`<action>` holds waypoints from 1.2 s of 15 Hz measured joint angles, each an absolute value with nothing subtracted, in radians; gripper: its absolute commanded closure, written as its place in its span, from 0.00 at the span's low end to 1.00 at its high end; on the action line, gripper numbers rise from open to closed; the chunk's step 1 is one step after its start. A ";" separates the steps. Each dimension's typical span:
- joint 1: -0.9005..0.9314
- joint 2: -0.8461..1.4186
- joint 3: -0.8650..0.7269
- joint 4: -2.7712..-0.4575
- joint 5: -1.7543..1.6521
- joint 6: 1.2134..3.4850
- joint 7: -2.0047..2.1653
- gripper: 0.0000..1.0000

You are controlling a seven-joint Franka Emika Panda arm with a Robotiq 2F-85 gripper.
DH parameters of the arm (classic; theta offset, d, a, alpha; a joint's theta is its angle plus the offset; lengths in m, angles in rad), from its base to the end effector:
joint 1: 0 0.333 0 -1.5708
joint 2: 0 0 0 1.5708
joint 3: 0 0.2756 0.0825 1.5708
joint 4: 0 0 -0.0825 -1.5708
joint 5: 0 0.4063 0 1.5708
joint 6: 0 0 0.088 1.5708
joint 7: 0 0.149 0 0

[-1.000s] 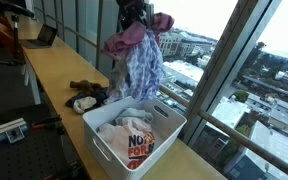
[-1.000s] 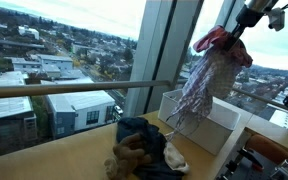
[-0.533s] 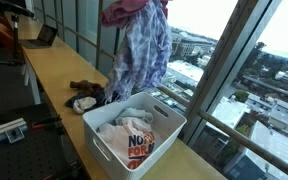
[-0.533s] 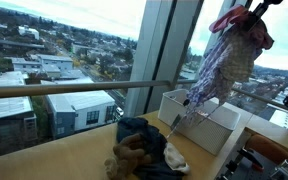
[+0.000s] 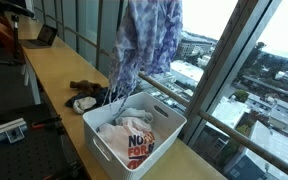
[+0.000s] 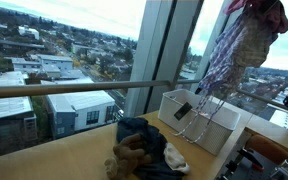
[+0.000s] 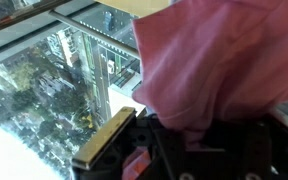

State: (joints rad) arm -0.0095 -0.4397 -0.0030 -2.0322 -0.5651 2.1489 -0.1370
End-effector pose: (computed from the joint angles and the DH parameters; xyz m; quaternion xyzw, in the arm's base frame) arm 0.5185 -0.0478 0.6230 0.9167 0.1396 0.2432 0.2847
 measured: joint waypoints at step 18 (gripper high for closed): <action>-0.009 -0.374 0.054 -1.614 -0.563 1.909 -0.180 1.00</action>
State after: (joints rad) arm -0.0094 -0.3736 0.0541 -1.6136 -0.5629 1.9088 -0.1798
